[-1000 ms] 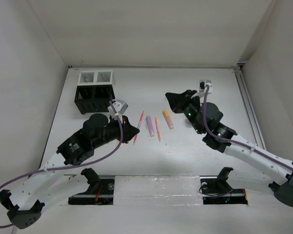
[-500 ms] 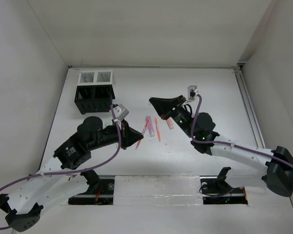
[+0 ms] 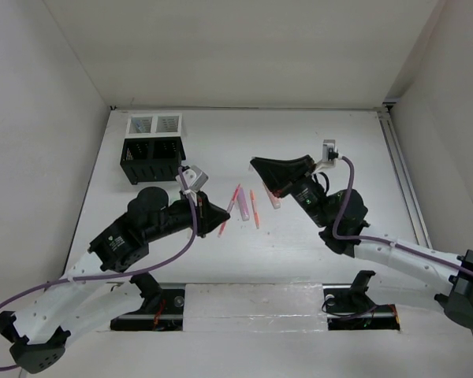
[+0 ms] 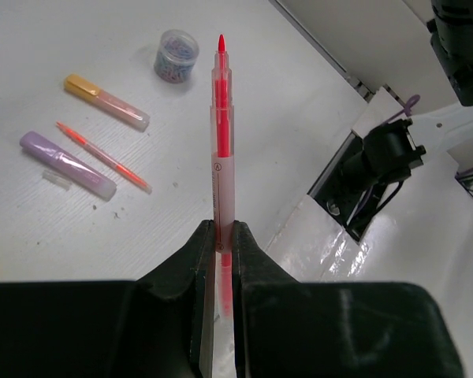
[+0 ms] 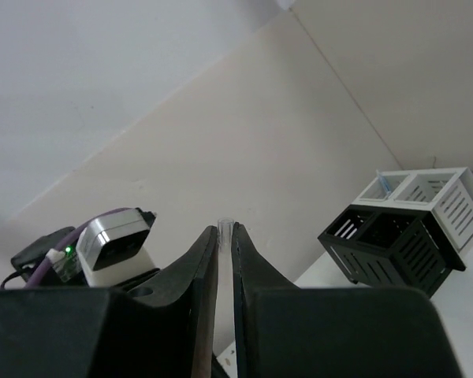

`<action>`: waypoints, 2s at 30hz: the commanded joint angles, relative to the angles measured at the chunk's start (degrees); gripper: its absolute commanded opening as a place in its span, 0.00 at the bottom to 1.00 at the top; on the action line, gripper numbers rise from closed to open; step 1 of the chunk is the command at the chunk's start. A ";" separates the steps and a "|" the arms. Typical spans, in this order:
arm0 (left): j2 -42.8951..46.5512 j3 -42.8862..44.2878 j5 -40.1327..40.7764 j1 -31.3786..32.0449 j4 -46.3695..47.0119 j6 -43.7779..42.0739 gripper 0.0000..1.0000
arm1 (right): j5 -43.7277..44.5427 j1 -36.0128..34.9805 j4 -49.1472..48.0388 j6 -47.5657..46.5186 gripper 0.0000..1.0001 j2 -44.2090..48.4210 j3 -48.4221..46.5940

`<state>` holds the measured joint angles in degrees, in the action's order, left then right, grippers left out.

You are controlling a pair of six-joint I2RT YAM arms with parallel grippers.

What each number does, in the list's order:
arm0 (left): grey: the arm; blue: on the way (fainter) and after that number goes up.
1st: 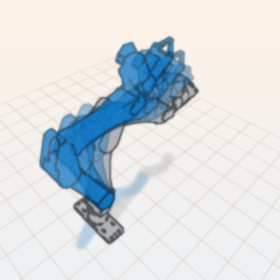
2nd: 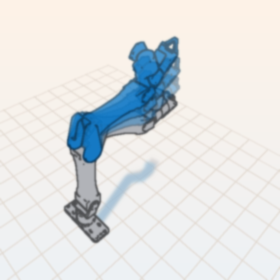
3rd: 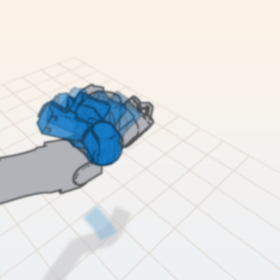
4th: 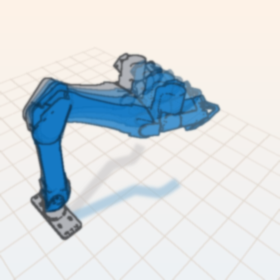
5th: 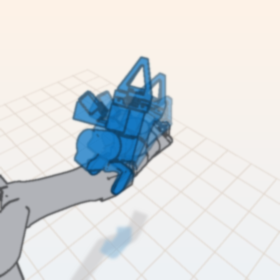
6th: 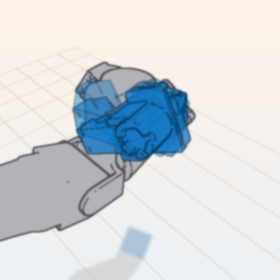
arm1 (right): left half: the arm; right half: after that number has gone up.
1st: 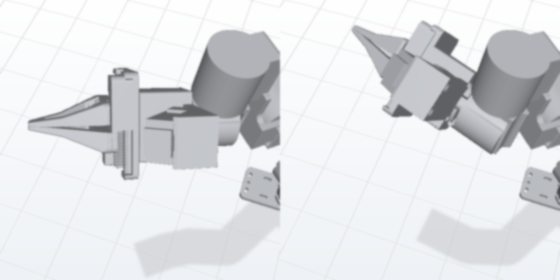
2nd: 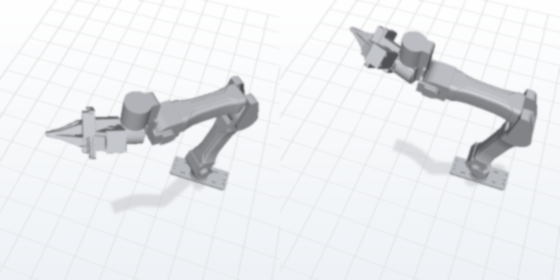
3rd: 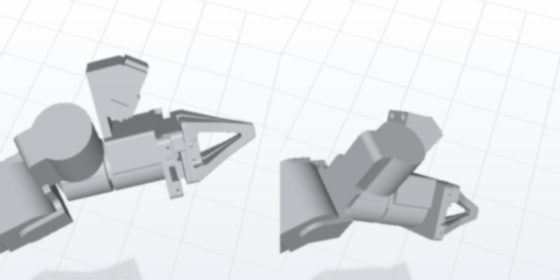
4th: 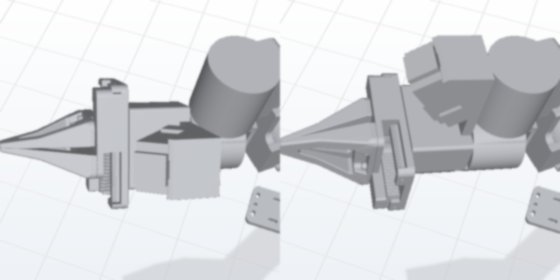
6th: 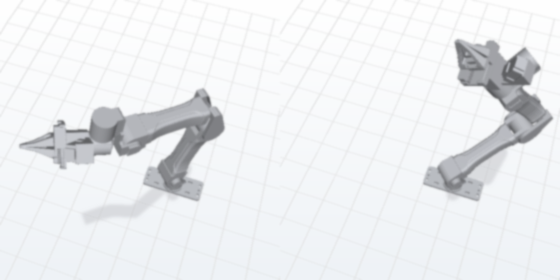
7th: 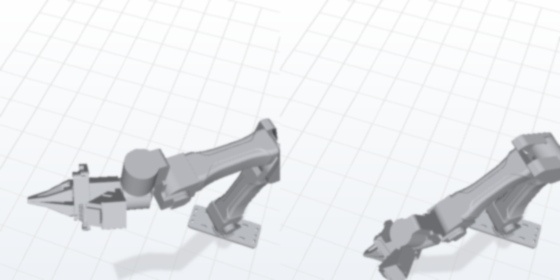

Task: Sort the stationery into containers
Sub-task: Close the pen cap on the pen.

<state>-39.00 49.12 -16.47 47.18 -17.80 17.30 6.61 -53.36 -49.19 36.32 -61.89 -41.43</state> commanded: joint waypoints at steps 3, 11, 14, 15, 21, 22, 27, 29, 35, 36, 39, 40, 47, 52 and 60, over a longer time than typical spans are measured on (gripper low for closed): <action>1.83 0.45 6.54 0.19 1.89 2.74 0.00 | -1.15 -1.04 -3.37 3.67 0.00 2.12 3.11; 2.44 0.45 4.16 0.19 3.03 2.21 0.00 | -3.45 -1.57 -9.33 6.57 0.00 -2.88 2.41; 2.44 0.45 2.59 0.19 3.04 2.21 0.00 | -4.06 -1.57 -14.43 7.28 0.00 -5.08 2.93; 2.44 0.45 1.80 0.19 3.04 1.69 0.00 | -4.06 -1.57 -15.66 7.28 0.00 -5.08 2.93; 2.44 0.45 1.26 0.19 3.04 1.68 0.00 | -4.59 -1.57 -17.69 7.89 0.00 -6.49 2.93; 2.44 0.45 1.26 0.19 3.04 1.68 0.00 | -4.59 -1.57 -17.70 7.89 0.00 -6.49 2.93; 2.44 0.45 1.79 0.19 3.04 1.16 0.00 | -4.06 -1.57 -17.00 7.89 0.00 -6.49 3.46; 2.44 0.45 1.79 0.19 3.04 1.16 0.00 | -4.06 -1.57 -16.99 7.89 0.00 -6.49 3.46; 2.96 0.45 2.31 0.19 3.04 1.16 0.00 | -2.92 -1.57 -16.99 7.89 0.00 -7.01 4.52; 2.97 0.45 2.32 0.19 3.04 1.16 0.00 | -2.92 -1.57 -16.99 7.89 0.00 -7.02 4.52; 3.49 0.45 2.32 0.19 3.04 1.16 0.00 | -2.92 -1.57 -17.60 7.89 0.00 -7.55 4.52; 3.50 0.45 2.32 0.19 3.04 1.16 0.00 | -2.92 -1.57 -18.30 7.89 0.00 -7.55 4.52; 3.50 0.45 1.79 0.19 3.56 0.63 0.00 | -2.92 -1.57 -19.01 8.42 0.00 -8.69 4.52; 3.50 0.45 1.26 0.19 3.56 0.63 0.00 | -2.92 -1.57 -19.72 8.95 0.00 -9.22 4.52; 3.50 0.45 1.26 0.19 3.56 0.63 0.00 | -2.48 -1.57 -19.72 8.95 0.00 -9.22 3.99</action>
<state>-36.14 49.12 -14.50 47.18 -17.32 18.59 3.95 -54.48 -64.75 44.88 -71.09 -36.91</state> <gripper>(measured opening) 0.036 0.149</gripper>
